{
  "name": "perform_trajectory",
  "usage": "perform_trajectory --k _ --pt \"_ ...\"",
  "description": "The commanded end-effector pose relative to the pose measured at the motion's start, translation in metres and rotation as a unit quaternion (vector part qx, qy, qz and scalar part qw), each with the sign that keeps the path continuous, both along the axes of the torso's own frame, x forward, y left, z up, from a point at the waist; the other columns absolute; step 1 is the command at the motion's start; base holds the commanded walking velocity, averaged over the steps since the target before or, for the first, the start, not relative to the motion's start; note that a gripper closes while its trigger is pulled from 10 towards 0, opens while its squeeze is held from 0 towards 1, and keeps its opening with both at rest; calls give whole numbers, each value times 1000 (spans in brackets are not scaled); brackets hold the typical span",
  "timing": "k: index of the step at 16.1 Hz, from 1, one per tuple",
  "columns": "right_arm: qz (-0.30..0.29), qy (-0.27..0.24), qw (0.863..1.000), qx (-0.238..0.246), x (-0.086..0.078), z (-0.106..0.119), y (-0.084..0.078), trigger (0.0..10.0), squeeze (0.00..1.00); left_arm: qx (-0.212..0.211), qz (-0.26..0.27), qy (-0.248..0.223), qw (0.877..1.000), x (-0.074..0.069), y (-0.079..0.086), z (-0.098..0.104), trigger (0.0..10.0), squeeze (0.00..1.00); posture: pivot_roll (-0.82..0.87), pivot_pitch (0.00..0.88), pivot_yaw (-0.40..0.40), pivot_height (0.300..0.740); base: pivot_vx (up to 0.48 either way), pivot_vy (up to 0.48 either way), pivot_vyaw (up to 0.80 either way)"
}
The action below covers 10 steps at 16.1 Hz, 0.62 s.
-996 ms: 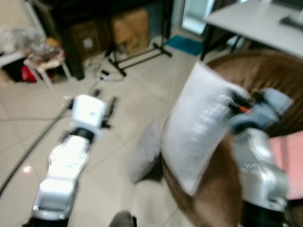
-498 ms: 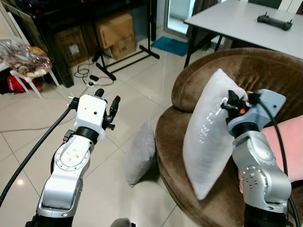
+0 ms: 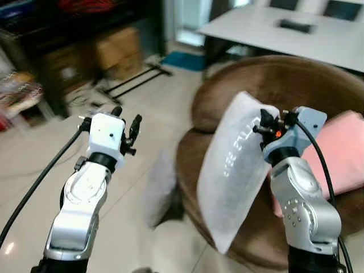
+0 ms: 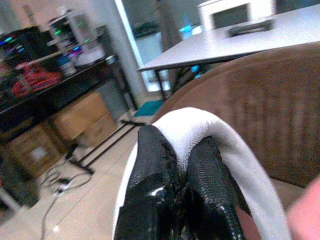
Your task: Move the pillow to the sofa from floor
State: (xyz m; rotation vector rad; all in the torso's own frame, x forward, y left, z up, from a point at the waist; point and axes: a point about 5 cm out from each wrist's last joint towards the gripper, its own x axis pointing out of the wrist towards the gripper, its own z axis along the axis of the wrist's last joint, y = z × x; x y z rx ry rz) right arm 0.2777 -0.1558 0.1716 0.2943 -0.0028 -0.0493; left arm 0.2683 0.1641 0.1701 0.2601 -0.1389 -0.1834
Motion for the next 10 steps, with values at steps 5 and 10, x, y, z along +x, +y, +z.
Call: perform_trajectory --k 5,10 --pt "51 -45 998 -14 6 15 16 10000 0 4 -4 -13 1000 3 2 6 10000 0 19 0 42 740 322 0 -160" --pt "55 -60 997 6 6 21 16 10000 0 6 -8 -13 1000 3 1 6 10000 0 22 0 40 740 328 0 0"
